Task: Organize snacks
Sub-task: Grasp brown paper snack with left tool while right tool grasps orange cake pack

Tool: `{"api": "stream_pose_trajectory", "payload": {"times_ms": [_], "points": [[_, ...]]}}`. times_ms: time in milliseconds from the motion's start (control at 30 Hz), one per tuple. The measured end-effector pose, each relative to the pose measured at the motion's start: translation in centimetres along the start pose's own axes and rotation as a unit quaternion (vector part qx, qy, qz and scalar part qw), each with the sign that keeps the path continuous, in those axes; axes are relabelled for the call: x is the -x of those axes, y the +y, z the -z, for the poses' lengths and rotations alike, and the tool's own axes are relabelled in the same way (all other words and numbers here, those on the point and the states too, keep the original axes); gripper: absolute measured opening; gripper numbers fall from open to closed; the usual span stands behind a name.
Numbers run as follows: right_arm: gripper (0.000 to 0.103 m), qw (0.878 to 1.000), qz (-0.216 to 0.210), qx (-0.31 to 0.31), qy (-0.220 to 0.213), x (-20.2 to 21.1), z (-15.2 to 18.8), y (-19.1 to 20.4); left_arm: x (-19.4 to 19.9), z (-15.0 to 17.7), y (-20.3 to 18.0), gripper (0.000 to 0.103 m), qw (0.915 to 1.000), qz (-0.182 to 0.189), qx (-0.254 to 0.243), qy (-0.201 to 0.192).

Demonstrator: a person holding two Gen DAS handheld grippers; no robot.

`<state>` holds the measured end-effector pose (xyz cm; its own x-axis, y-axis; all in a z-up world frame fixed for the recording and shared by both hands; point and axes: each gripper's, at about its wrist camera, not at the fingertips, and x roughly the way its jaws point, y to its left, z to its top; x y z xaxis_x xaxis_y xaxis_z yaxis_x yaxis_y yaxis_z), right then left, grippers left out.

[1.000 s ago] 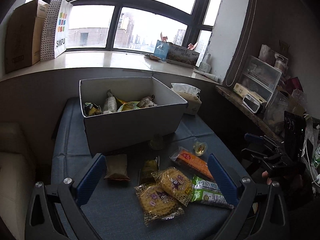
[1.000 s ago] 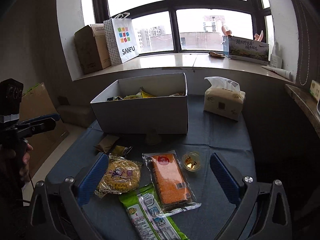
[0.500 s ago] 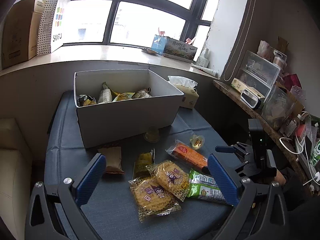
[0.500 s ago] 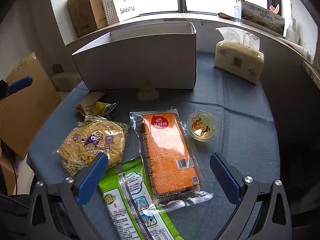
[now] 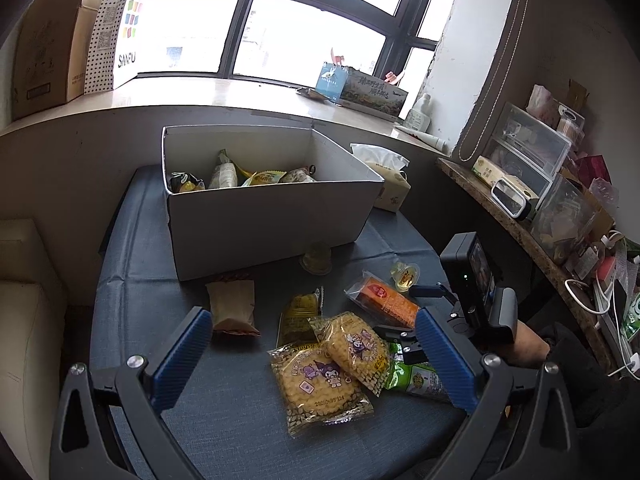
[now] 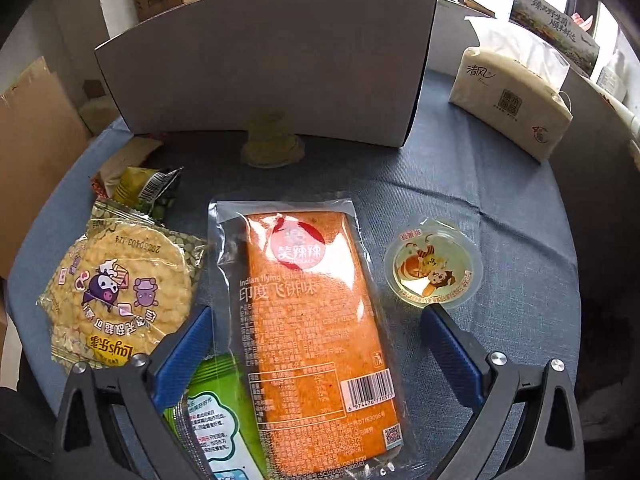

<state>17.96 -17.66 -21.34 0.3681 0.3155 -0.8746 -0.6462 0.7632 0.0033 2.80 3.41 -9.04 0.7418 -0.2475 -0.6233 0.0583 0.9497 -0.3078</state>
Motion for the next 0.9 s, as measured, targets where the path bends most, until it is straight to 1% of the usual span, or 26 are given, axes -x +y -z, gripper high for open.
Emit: {"api": "stream_pose_trajectory", "payload": {"times_ms": [67, 133, 167, 200, 300, 400, 433, 533, 633, 733, 767, 833, 900], "points": [[0.103, 1.000, 0.004, 0.000, 0.005, -0.2, -0.3, 0.3, -0.1, 0.2, 0.0, 0.103, 1.0000, 0.001, 0.000, 0.002], [0.087, 1.000, 0.006, -0.005, 0.003, 0.2, -0.5, 0.2, -0.3, 0.3, 0.0, 0.103, 1.0000, 0.000, -0.001, 0.005], [0.070, 1.000, 0.010, -0.006, -0.002, 0.6, -0.6, 0.0, -0.4, 0.4, 0.1, 0.103, 1.0000, -0.001, -0.001, 0.008], [0.064, 1.000, 0.005, -0.010, -0.004, 0.9, -0.6, -0.2, -0.6, 0.5, 0.1, 0.103, 0.9999, -0.003, 0.000, 0.010], [0.060, 1.000, 0.002, -0.007, -0.010, 1.3, -0.4, -0.3, -1.1, 0.7, 0.5, 0.103, 0.9999, -0.005, 0.006, 0.015], [0.060, 0.999, -0.030, -0.031, -0.021, 1.9, 0.2, -1.1, -1.8, 0.9, 1.2, 0.103, 0.9995, -0.015, 0.013, 0.025], [0.060, 0.999, -0.032, -0.033, -0.029, 2.4, 0.4, -1.1, -2.2, 0.9, 1.6, 0.103, 0.9993, -0.017, 0.018, 0.029], [0.060, 0.997, -0.029, -0.038, -0.055, 4.6, 1.0, -1.0, -4.0, 1.1, 3.2, 0.103, 0.9977, -0.030, 0.038, 0.048], [0.060, 0.995, -0.024, -0.047, -0.090, 7.4, 1.7, -1.2, -6.5, 0.9, 4.7, 0.103, 0.9940, -0.056, 0.054, 0.077], [0.060, 0.991, -0.020, -0.058, -0.120, 9.8, 2.3, -1.3, -9.1, 0.4, 5.9, 0.103, 0.9906, -0.059, 0.071, 0.100], [0.060, 0.990, -0.019, -0.060, -0.129, 10.5, 2.4, -1.4, -9.9, 0.2, 6.0, 0.103, 0.9899, -0.064, 0.069, 0.106], [0.060, 0.988, -0.018, -0.065, -0.138, 11.5, 2.7, -1.5, -11.4, -0.2, 6.1, 0.103, 0.9873, -0.087, 0.063, 0.117], [0.060, 0.988, -0.017, -0.063, -0.143, 11.9, 2.9, -1.2, -13.0, -0.6, 6.1, 0.103, 0.9857, -0.096, 0.051, 0.129]]}}
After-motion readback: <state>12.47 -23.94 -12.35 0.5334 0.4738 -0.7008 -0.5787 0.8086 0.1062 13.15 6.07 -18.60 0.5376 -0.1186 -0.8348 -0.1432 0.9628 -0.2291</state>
